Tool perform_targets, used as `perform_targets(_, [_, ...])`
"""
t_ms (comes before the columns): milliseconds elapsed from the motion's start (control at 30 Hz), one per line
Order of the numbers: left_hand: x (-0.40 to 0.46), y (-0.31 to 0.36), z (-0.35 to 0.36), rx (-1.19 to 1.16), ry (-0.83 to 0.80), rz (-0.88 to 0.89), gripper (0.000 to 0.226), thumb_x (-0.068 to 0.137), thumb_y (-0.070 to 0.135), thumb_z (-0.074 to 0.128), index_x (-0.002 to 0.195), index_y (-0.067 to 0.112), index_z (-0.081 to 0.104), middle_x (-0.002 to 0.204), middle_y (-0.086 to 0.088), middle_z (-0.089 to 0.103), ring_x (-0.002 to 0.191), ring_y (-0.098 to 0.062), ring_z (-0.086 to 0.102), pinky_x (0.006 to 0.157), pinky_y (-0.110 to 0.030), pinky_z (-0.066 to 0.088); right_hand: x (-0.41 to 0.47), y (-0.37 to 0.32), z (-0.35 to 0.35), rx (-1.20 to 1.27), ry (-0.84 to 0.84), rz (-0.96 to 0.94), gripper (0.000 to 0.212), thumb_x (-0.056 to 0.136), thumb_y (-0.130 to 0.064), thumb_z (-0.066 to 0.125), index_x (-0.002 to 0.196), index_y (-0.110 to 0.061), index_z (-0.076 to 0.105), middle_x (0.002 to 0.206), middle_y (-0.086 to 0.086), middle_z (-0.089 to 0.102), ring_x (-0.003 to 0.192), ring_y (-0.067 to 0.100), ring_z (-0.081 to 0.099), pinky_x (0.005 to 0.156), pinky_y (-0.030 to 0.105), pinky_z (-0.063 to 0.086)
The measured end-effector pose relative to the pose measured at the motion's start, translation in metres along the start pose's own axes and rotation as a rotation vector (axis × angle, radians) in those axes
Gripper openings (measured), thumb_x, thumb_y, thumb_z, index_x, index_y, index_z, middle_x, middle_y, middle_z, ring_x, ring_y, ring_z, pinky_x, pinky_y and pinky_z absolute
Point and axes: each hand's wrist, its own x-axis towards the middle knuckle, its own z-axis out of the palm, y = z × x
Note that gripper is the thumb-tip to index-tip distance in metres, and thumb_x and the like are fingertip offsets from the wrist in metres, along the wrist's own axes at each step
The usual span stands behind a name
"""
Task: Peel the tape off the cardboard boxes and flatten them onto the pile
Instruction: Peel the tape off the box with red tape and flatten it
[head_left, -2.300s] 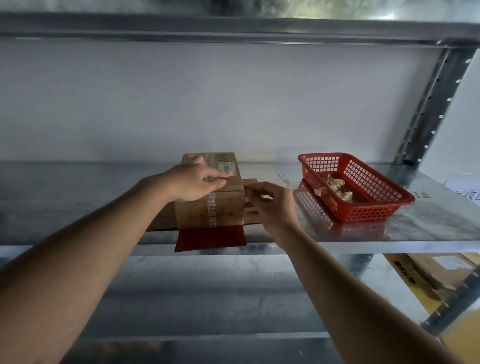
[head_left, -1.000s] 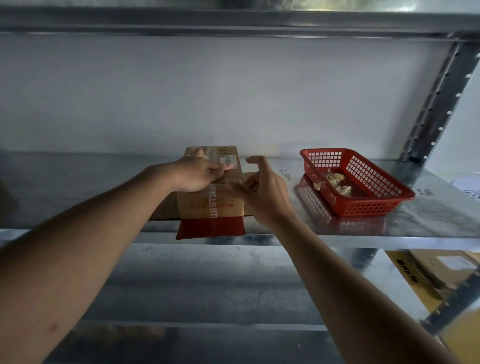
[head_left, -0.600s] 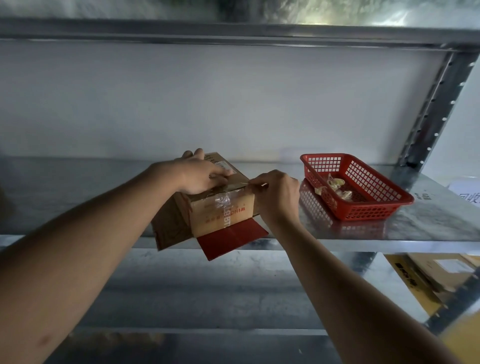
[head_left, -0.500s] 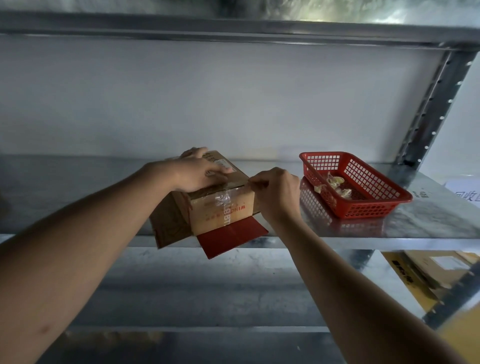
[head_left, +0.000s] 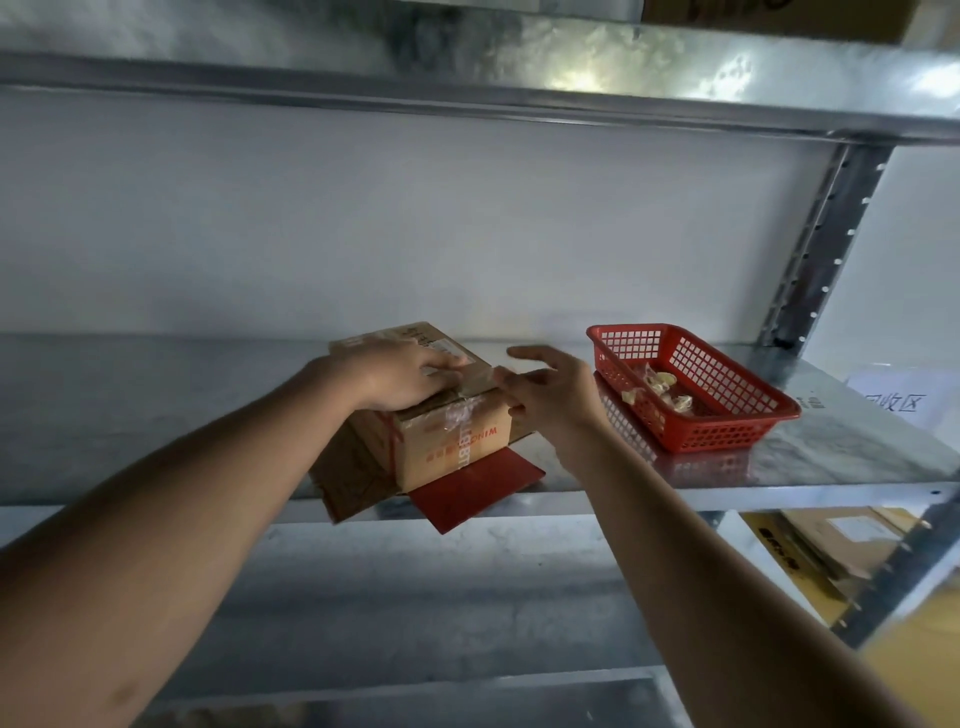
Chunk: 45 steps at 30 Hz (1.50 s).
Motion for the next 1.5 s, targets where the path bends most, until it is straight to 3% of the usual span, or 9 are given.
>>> perform_targets(167, [0.002,0.002,-0.002,-0.006,-0.005,0.024,0.050,0.097,0.078,0.034,0.145,0.066,0.040,0.161,0.004,0.043,0.144,-0.027,0.043,0.110,-0.044,0.040,0.005,0.005,0.001,0.072,0.040,0.011,0.007,0.088,-0.009,0.081,0.089,-0.015,0.078,0.081,0.000,0.077,0.071,0.013,0.073,0.063,0.024,0.061])
perform_targets(333, [0.007,0.006,-0.002,0.015,0.006,0.025,0.050,0.097,0.078,0.033,0.145,0.066,0.041,0.157,0.006,0.049,0.136,-0.025,0.050,0.088,-0.038,0.040,0.010,0.004,0.005,0.018,-0.011,-0.052,0.009,0.093,-0.016,0.076,0.088,-0.021,0.081,0.096,0.001,0.076,0.081,0.017,0.070,0.069,0.036,0.056])
perform_targets(467, [0.007,0.006,-0.002,0.044,0.010,0.035,0.052,0.097,0.079,0.030,0.146,0.065,0.039,0.160,0.005,0.046,0.141,-0.026,0.047,0.097,-0.040,0.040,0.016,0.003,0.008,-0.105,-0.002,-0.135,0.011,0.094,-0.023,0.074,0.090,-0.028,0.083,0.096,-0.009,0.077,0.097,0.015,0.072,0.080,0.039,0.059])
perform_targets(667, [0.005,0.006,-0.002,0.030,0.013,0.041,0.054,0.096,0.080,0.029,0.146,0.065,0.040,0.161,0.006,0.043,0.145,-0.025,0.043,0.106,-0.042,0.039,0.021,0.002,0.014,-0.308,0.000,-0.205,0.011,0.089,-0.022,0.079,0.092,-0.032,0.083,0.088,-0.013,0.076,0.084,0.009,0.068,0.082,0.036,0.057])
perform_targets(833, [0.006,0.007,-0.003,0.013,0.002,0.040,0.054,0.097,0.079,0.032,0.148,0.062,0.041,0.160,0.006,0.046,0.140,-0.025,0.048,0.106,-0.043,0.043,0.021,-0.002,0.015,-0.412,0.067,-0.235,0.054,0.084,-0.029,0.085,0.132,-0.037,0.064,0.089,-0.012,0.075,0.094,0.014,0.066,0.084,0.038,0.054])
perform_targets(933, [0.004,0.008,-0.004,0.042,0.021,0.054,0.051,0.099,0.075,0.031,0.147,0.061,0.042,0.155,0.004,0.052,0.134,-0.024,0.053,0.090,-0.037,0.042,0.021,-0.006,0.018,-0.534,0.073,-0.286,0.015,0.088,-0.032,0.081,0.103,-0.030,0.079,0.094,-0.011,0.077,0.085,0.012,0.068,0.075,0.038,0.058])
perform_targets(1000, [0.002,0.009,-0.004,0.059,0.038,0.064,0.046,0.103,0.069,0.029,0.147,0.060,0.043,0.149,0.002,0.057,0.128,-0.024,0.057,0.086,-0.037,0.041,0.018,-0.008,0.022,-0.592,0.031,-0.296,0.022,0.084,-0.049,0.080,0.090,-0.028,0.083,0.094,-0.006,0.074,0.079,0.012,0.065,0.060,0.031,0.052])
perform_targets(1200, [-0.001,0.009,-0.005,0.141,0.000,0.046,0.047,0.108,0.058,0.018,0.153,0.062,0.027,0.160,-0.007,0.043,0.142,-0.033,0.044,0.110,-0.050,0.042,0.017,-0.012,0.031,-0.843,0.016,-0.373,0.013,0.094,-0.028,0.074,0.090,-0.020,0.083,0.090,0.001,0.072,0.072,0.014,0.060,0.058,0.035,0.053])
perform_targets(1500, [0.001,0.009,-0.003,0.176,-0.043,-0.029,0.049,0.102,0.072,0.012,0.151,0.071,0.013,0.169,-0.011,0.018,0.153,-0.043,0.013,0.119,-0.066,0.022,0.002,-0.017,0.012,-0.199,-0.080,-0.051,0.009,0.093,-0.023,0.076,0.087,-0.017,0.078,0.073,0.010,0.074,0.061,0.013,0.065,0.057,0.034,0.049])
